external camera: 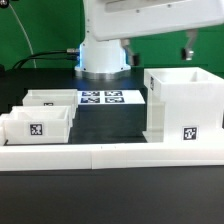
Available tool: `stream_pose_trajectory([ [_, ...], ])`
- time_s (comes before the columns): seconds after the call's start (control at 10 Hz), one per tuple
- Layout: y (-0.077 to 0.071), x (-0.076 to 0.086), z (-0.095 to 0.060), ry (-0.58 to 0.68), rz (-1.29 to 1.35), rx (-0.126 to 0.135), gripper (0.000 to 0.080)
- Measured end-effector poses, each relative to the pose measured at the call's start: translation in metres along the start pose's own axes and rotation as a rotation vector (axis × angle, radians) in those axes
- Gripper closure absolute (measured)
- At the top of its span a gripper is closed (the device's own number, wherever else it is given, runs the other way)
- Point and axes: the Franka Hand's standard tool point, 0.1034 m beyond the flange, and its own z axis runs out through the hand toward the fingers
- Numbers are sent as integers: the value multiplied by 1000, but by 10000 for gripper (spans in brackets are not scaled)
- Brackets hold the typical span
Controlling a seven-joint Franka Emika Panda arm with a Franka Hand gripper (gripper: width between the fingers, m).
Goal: Assemble drawer
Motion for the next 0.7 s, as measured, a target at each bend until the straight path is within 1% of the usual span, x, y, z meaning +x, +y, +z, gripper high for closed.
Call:
stream_pose_trajectory([
  [0.1, 8, 3, -1, 1, -42, 9, 151],
  [0.2, 4, 1, 0, 0, -115, 1, 151],
  [0.3, 3, 1, 0, -1, -204, 2, 151],
  [0.5, 6, 1, 0, -1, -346, 1, 151],
  [0.6, 13, 0, 1, 7, -376, -28, 151],
  [0.7, 30, -6, 2, 21, -379, -65, 151],
])
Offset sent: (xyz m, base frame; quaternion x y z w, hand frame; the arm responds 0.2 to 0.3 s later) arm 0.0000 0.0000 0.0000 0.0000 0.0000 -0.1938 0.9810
